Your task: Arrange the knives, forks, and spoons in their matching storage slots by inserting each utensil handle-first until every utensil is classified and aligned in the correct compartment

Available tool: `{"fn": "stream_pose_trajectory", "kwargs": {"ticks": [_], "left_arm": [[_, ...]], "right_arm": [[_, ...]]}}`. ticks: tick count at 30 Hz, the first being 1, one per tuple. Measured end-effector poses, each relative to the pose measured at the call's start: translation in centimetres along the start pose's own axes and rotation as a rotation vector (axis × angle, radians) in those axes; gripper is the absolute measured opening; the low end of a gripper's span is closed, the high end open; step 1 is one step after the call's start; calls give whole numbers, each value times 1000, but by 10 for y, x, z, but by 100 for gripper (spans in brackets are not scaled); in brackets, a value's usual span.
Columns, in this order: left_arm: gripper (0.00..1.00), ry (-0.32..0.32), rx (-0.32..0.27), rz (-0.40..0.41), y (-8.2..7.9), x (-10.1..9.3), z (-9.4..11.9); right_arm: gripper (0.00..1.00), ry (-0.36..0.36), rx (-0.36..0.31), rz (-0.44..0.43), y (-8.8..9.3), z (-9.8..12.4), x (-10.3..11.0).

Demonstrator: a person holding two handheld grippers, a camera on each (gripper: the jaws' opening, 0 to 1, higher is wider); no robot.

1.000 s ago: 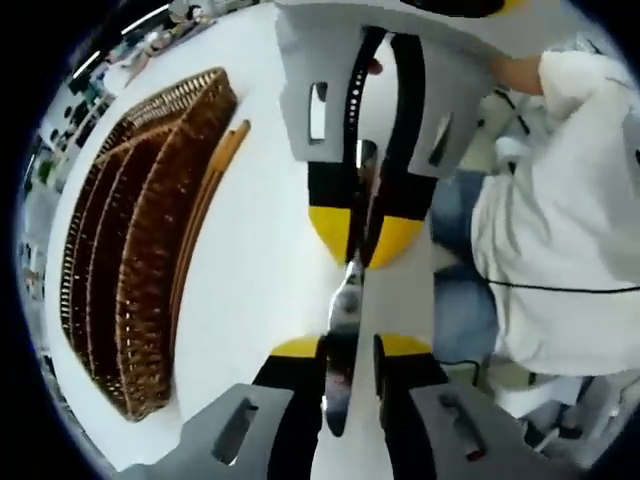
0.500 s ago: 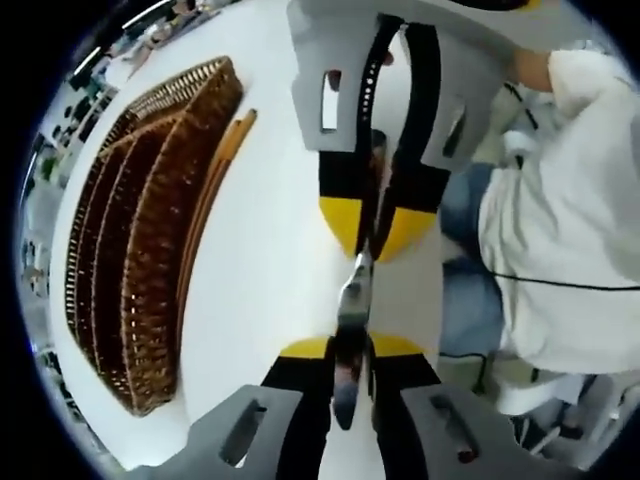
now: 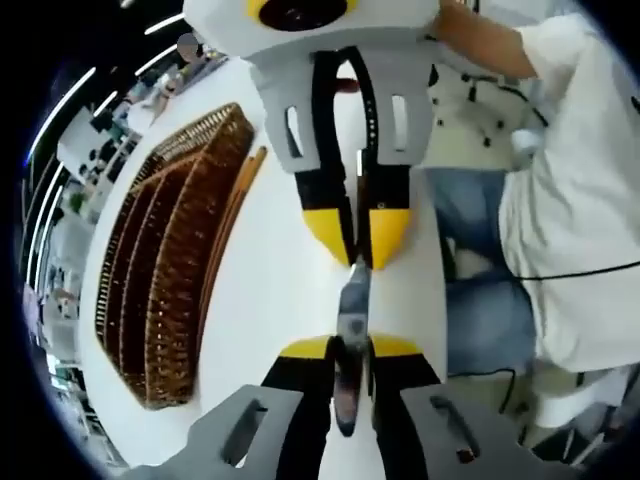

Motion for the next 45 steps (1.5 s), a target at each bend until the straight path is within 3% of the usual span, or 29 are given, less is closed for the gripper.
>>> {"fn": "stream_pose_trajectory", "kwargs": {"ticks": [12, 16, 23, 38, 41, 42, 43, 45], "left_arm": [[12, -71, -41, -5, 3, -1, 2], [12, -103, -57, -12, 4, -4, 3], [12, -144, -93, 0, 6, -4, 4], [12, -122, -89, 39, 7, -1, 3], [12, -128, -94, 41, 8, -1, 3], [12, -129, -95, 45, 7, -1, 3], [12, -130, -94, 54, 8, -2, 3], [12, -132, -95, 58, 8, -2, 4]], "right_arm": [[9, -137, -53, -82, -5, -3, -13], [8, -184, -108, -170, -2, -2, -18], [7, -130, -111, -131, -4, -3, -11], [8, -79, -79, -70, -8, 0, -10], [9, -49, -60, -22, -9, -2, -6], [10, -56, -21, 35, -8, -3, -1], [10, -13, -2, 44, -9, -2, 0], [9, -1, -4, 26, -11, -3, 2]]}}
Point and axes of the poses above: the point that each gripper's makers call its tool centre point, and the gripper's own axes: z roughly backward along the fingers, x roughly to its left, y roughly out of its underside, the point moved 7 cm from there along z, roughly backward along the fingers, and after that the axes turned 15 degrees about -y, right-handed, at the moved point
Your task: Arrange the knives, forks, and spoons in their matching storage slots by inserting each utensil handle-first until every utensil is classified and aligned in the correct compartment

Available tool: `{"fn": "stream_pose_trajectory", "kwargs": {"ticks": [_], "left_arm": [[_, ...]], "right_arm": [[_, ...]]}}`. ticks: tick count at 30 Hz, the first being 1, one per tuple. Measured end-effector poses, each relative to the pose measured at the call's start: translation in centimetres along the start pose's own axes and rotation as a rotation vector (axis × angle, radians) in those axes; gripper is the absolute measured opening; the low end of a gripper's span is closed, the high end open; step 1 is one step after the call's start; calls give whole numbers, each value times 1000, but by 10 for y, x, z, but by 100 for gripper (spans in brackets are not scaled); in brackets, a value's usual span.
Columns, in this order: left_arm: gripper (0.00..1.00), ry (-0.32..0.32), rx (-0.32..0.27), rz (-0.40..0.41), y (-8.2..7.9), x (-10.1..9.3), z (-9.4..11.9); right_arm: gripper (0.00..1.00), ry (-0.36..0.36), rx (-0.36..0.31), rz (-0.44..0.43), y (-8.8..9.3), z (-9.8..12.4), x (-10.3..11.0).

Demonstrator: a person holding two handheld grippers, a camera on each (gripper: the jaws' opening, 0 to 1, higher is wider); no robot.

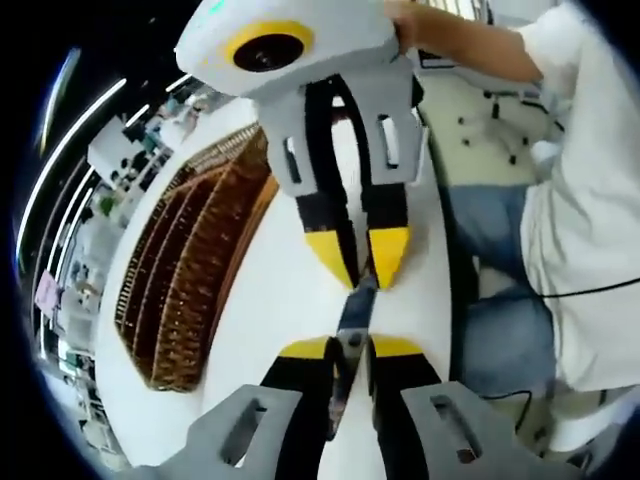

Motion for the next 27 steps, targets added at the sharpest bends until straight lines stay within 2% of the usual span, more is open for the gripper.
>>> {"fn": "stream_pose_trajectory", "kwargs": {"ticks": [4, 6, 10, 15, 23, 27], "left_arm": [[12, -3, -3, 3, 0, -1, 0], [12, -4, -3, -2, 0, -1, 1], [13, 10, 2, -28, -2, -1, 0], [13, 67, 35, -29, -5, 3, -3], [13, 203, 108, 34, -7, 10, -10], [12, 220, 108, 42, -6, 10, -11]], "right_arm": [[9, 47, 21, 20, -2, 0, 1], [9, 89, 49, 64, -3, 0, 2], [8, 111, 66, 88, -5, -2, 3], [8, 137, 80, 124, -5, -3, 3], [8, 170, 103, 171, -5, -6, 6], [8, 180, 106, 180, -5, -6, 8]]}}
Point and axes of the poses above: the point that each gripper's makers call its tool centre point, and the gripper's own axes: z roughly backward along the fingers, x roughly to its left, y roughly out of its underside, the point moved 7 cm from there along z, roughly backward along the fingers, and after that the axes turned 15 degrees about -y, right-handed, at the moved point
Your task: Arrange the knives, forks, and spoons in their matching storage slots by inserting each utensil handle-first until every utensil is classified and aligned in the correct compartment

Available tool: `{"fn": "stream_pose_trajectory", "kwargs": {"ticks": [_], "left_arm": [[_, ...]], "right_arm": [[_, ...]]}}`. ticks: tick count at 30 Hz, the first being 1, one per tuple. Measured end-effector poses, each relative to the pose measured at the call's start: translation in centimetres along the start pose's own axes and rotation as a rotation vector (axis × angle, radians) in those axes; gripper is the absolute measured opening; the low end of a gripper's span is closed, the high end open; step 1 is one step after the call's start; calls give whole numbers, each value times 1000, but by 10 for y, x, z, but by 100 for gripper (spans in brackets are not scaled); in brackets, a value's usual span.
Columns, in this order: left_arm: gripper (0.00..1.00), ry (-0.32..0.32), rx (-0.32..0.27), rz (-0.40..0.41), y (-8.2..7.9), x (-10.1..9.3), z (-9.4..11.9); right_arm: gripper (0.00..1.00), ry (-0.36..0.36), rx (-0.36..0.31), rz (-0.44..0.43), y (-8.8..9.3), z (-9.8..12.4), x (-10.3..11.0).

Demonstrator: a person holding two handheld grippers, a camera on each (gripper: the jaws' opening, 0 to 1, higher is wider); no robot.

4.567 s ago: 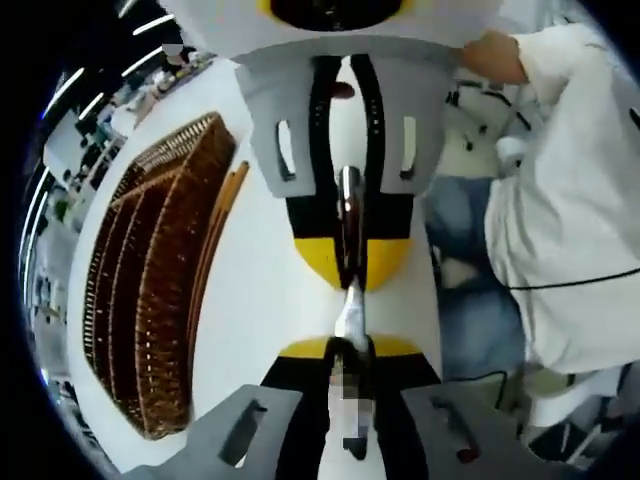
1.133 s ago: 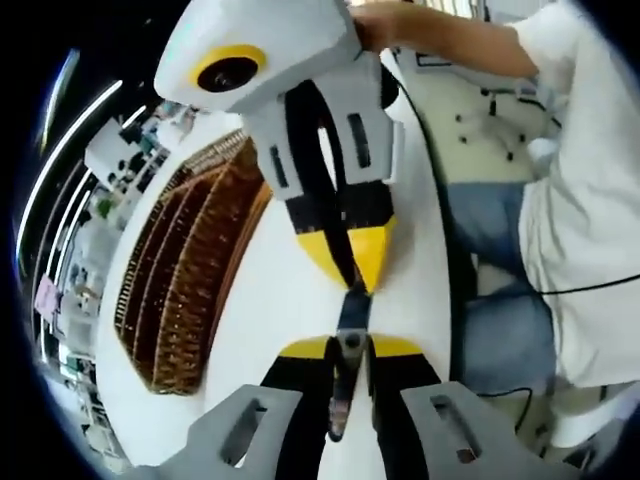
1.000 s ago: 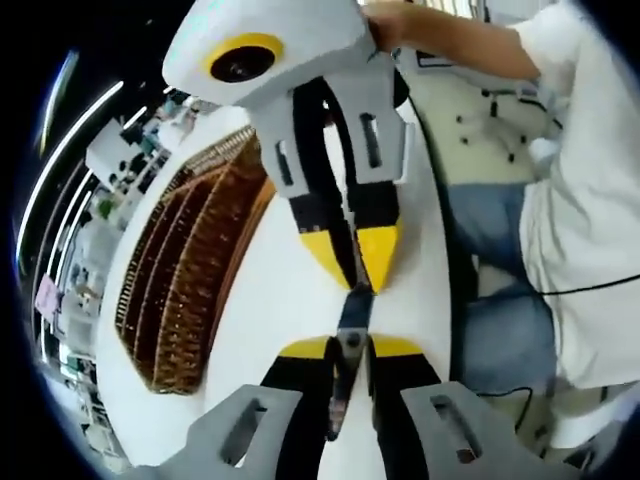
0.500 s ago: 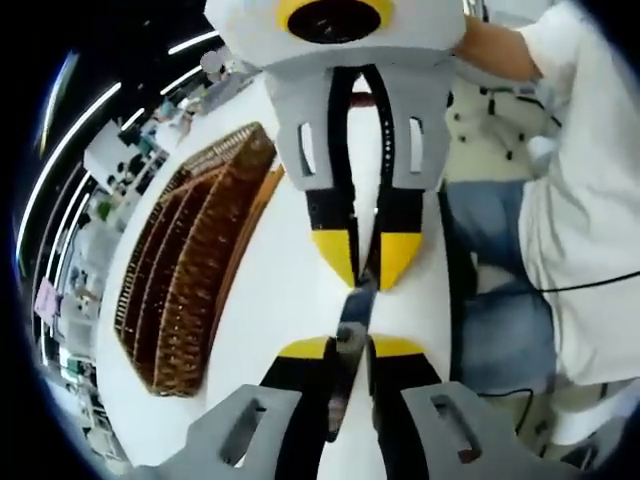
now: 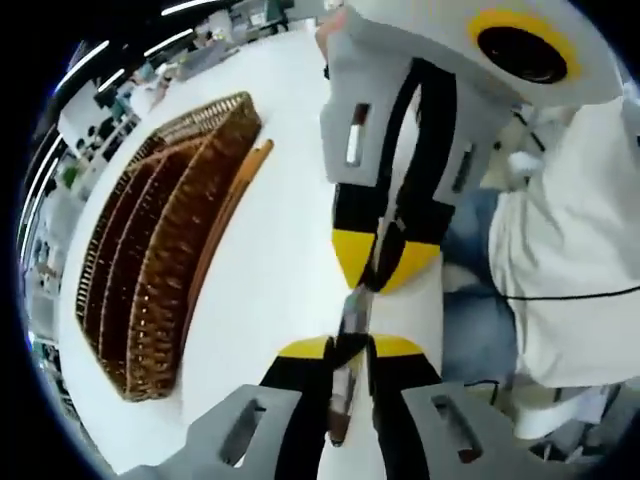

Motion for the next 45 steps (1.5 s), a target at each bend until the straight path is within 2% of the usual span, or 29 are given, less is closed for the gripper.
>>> {"fn": "stream_pose_trajectory", "kwargs": {"ticks": [5, 7, 9, 16, 19, 24, 28, 29, 33, 40, 41, 45], "left_arm": [[12, -49, -37, -35, 2, -6, 2], [12, -100, -73, -81, 3, -9, 4], [12, -136, -85, -105, 3, -13, 6], [12, -220, -117, -211, 4, -21, 8], [12, -232, -120, -223, 4, -22, 9], [12, -244, -129, -228, 4, -21, 9], [12, -246, -129, -235, 3, -20, 8], [12, -246, -128, -235, 3, -20, 8], [12, -226, -122, -216, 3, -18, 8], [10, -99, -69, -54, 3, -9, 4], [10, -69, -53, -5, 4, -8, 3], [10, 2, -23, 82, 4, -2, 0]], "right_arm": [[8, -1, -22, -9, 2, 0, 0], [8, -11, -41, -24, 4, 1, -1], [9, -21, -52, -30, 5, 1, -1], [9, -57, -84, -66, 8, 1, -2], [8, -80, -109, -96, 10, 1, -3], [9, -157, -154, -237, 24, 5, -3], [7, -176, -152, -239, 26, 7, -6], [7, -173, -145, -245, 25, 7, -5], [7, -138, -104, -166, 20, 6, 0], [6, -91, -81, -77, 18, 7, 2], [6, -88, -80, -76, 18, 7, 3], [5, -65, -67, -48, 16, 7, 7]]}}
Point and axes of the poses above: the point that each gripper's makers call its tool centre point, and the gripper's own axes: z roughly backward along the fingers, x roughly to its left, y roughly out of its underside, the point moved 7 cm from there along z, roughly backward along the fingers, and after that the axes turned 15 degrees about -y, right-handed, at the moved point
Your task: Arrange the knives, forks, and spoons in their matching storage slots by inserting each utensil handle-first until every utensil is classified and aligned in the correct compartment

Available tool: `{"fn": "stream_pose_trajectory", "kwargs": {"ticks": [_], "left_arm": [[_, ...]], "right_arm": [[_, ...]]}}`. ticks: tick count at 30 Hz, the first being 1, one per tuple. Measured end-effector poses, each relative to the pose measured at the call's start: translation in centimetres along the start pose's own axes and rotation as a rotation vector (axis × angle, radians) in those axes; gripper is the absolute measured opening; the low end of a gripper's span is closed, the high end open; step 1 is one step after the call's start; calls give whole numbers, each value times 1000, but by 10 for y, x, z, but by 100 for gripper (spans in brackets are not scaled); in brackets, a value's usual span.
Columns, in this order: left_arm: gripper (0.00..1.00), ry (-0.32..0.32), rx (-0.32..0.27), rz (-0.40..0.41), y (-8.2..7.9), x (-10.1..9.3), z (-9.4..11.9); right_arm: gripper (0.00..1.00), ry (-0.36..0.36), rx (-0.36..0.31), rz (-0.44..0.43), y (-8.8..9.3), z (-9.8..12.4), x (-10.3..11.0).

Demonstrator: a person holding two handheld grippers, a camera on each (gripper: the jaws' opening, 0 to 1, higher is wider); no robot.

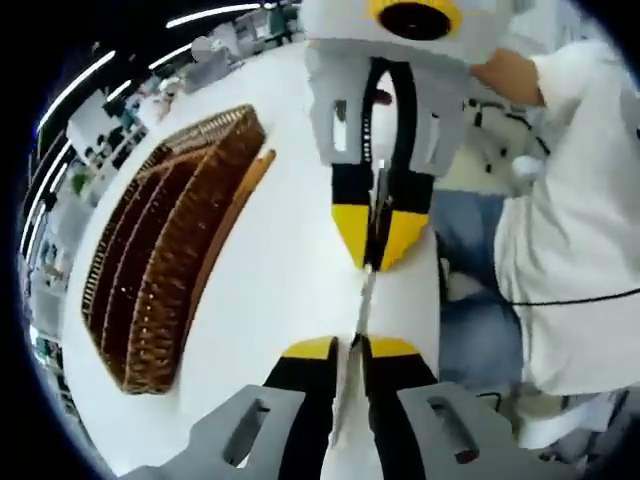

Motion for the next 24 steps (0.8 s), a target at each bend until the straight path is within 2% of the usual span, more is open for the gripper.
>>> {"fn": "stream_pose_trajectory", "kwargs": {"ticks": [3, 6, 8, 12, 15, 16, 18, 19, 24], "left_arm": [[9, 16, 14, 7, -2, 1, -2], [3, 32, 9, -23, -2, -5, -1], [3, 18, -5, -48, -2, -6, 0], [3, 2, -21, -27, -1, -7, 0], [3, -3, -39, -7, 1, -7, 0], [3, -2, -41, -3, 1, -7, 0], [3, 0, -45, 5, 2, -7, 0], [3, 2, -47, 6, 2, -6, 0], [4, 9, -77, -20, 3, -6, 0]], "right_arm": [[5, 11, 1, 10, 0, 1, 1], [5, 6, -15, -3, 2, 2, 0], [5, 3, -23, 6, 4, 2, 0], [5, 4, -45, 39, 9, 5, 0], [6, -3, -77, -46, 23, 15, 1], [7, 3, -90, -33, 23, 17, -1], [8, -12, -121, -75, 30, 21, 2], [8, -14, -142, -110, 33, 23, 4], [6, -28, -260, -162, 38, 20, 7]]}}
Point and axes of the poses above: the point that each gripper's makers call its tool centre point, and the gripper's own axes: z roughly backward along the fingers, x roughly to its left, y roughly out of its underside, the point moved 7 cm from there along z, roughly backward along the fingers, and after that the axes turned 15 degrees about -y, right-handed, at the moved point
